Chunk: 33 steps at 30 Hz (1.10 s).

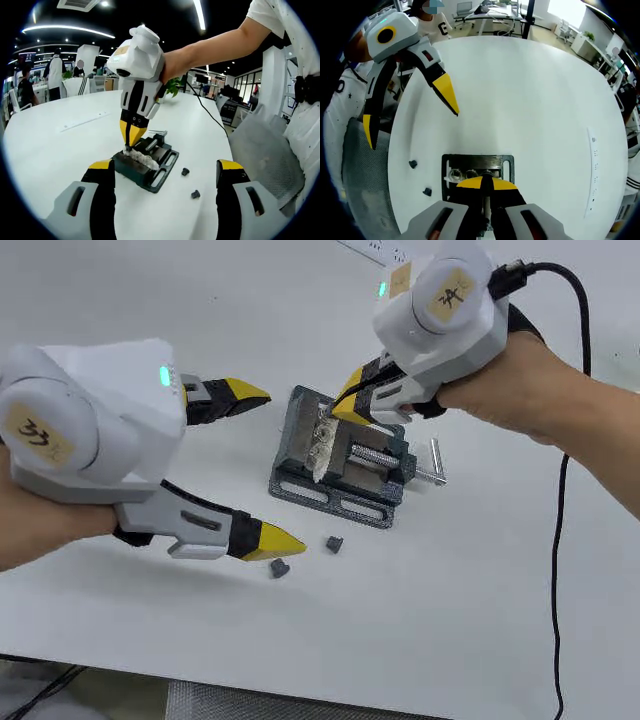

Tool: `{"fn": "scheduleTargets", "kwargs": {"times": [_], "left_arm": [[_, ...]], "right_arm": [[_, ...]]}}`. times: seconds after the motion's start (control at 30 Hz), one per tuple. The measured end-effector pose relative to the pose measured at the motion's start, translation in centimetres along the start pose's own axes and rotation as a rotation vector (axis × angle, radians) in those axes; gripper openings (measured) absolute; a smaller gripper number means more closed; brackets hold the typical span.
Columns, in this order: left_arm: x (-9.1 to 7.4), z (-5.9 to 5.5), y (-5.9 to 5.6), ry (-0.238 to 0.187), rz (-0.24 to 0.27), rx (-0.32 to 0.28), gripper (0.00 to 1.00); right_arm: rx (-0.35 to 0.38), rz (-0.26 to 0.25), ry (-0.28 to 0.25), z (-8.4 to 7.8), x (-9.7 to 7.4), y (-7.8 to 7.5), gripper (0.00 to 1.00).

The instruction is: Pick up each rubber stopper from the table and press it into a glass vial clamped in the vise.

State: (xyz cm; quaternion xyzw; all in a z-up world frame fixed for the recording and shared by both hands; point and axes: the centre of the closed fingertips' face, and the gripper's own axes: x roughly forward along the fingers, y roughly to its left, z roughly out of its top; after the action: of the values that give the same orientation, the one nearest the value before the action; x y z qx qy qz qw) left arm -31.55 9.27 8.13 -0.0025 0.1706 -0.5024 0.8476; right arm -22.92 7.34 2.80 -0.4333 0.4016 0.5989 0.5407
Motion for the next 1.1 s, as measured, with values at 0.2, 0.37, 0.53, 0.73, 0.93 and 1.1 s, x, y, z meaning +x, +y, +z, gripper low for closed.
{"fn": "scheduleTargets", "kwargs": {"times": [0.2, 0.37, 0.53, 0.73, 0.93, 1.1], "left_arm": [[-0.01, 0.02, 0.12, -0.004, 0.001, -0.001, 0.82], [0.05, 0.09, 0.09, -0.007, -0.001, 0.001, 0.82], [0.02, 0.07, 0.22, -0.009, 0.002, 0.001, 0.82], [-0.15, 0.1, 0.34, -0.013, 0.008, -0.002, 0.82], [-0.32, 0.12, 0.52, -0.017, 0.016, -0.004, 0.82], [-0.25, 0.28, 0.43, -0.018, 0.016, -0.004, 0.81]], "right_arm": [[-0.001, 0.002, 0.01, -0.1, -0.03, 0.09, 0.0], [0.005, 0.012, 0.015, -0.16, -0.01, 0.05, 0.0], [-0.014, 0.014, 0.037, -0.02, 0.14, 0.18, 0.0], [-0.018, 0.027, 0.058, 0.01, 0.24, 0.08, 0.0], [-0.033, 0.019, 0.065, -0.03, 0.29, 0.23, 0.0], [-0.025, 0.009, 0.054, -0.16, 0.29, 0.14, 0.0]]}}
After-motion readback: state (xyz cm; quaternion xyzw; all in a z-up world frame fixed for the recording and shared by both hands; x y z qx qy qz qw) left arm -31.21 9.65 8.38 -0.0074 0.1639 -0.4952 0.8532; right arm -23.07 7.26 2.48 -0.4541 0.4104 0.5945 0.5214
